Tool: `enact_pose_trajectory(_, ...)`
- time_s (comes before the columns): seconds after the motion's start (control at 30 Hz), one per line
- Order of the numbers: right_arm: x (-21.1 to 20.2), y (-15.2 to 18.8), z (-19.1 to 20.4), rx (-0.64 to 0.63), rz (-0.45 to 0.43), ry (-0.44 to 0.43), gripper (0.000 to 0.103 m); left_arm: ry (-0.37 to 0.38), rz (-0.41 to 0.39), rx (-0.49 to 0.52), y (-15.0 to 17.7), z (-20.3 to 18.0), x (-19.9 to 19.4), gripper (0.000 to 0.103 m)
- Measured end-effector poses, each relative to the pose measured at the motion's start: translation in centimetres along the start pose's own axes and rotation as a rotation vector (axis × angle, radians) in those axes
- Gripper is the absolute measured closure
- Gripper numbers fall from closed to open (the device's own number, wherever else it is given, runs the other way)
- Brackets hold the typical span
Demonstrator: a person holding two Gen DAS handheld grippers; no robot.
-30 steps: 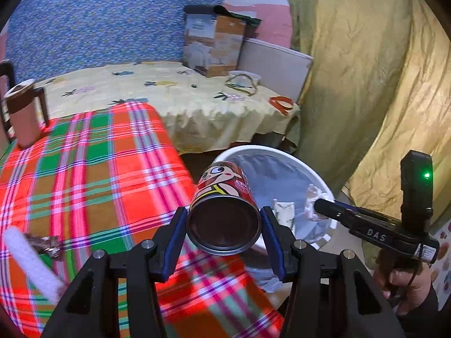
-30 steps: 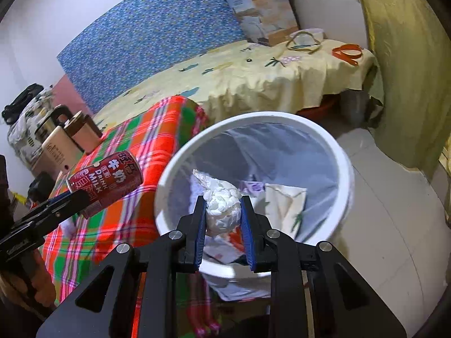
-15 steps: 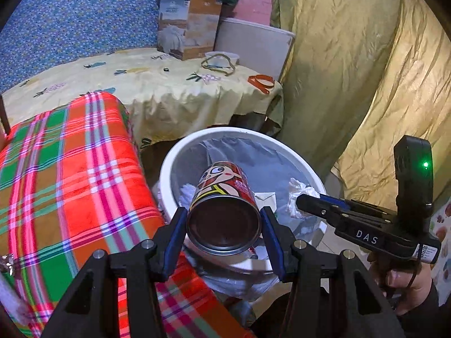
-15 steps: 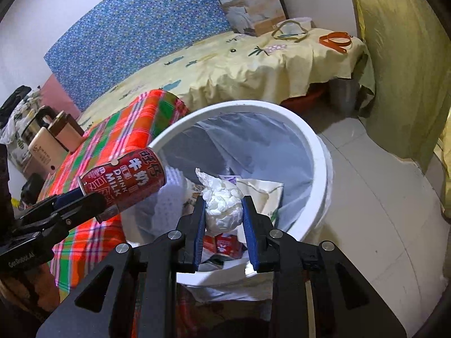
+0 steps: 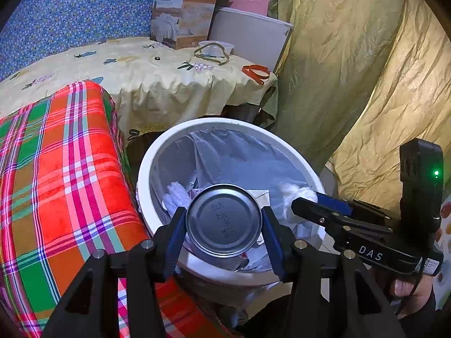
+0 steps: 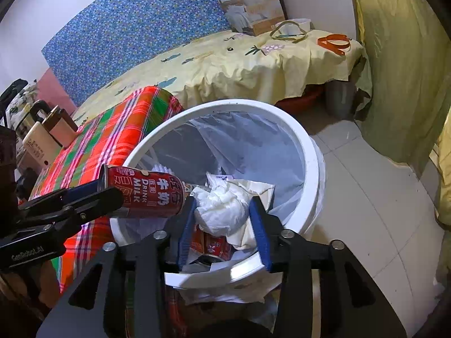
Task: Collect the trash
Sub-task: 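Carry tissue and red can over the bin and open the right tool, then open left tool to drop the can while both tools return to table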
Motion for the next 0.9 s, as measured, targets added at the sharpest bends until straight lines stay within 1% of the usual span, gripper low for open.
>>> enact_pose_trajectory(0.1,-0.2,-0.2,0.2,-0.003,-0.011,-0.002,0.050,0.005,-0.020,0.001,-0.3,-0.1,-0.7,0.048)
enact_pose_trajectory(0.33,-1.3,-0.3,0.3,-0.005,-0.033,-0.002,0.050,-0.002,-0.044,-0.005,-0.3,-0.1,-2.2,0.047)
enact_pose_trajectory(0.47,-2.1,-0.1,0.5,-0.007,-0.044,-0.007,0.050,-0.018,-0.060,-0.007,0.2,0.1,-3.4,0.047)
enact_pose_trajectory(0.67,-3.5,0.5,1.9,-0.025,-0.061,-0.036,0.050,-0.064,-0.093,-0.013,1.3,0.4,-5.7,0.047)
enact_pose_trajectory(0.9,-5.2,1.1,4.8,-0.077,-0.092,-0.104,0.050,-0.140,-0.138,-0.036,3.0,1.7,-8.9,0.047)
Point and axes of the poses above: each gripper's, at about its wrist camera, not at the fingertips, and x roughly the way its jaws point, z to its left, y to its underside, the point moved 8 cm from there along x, roughly the way its jaws point, and after that the axes turned 13 degrees about y, right-handed, at the moved point
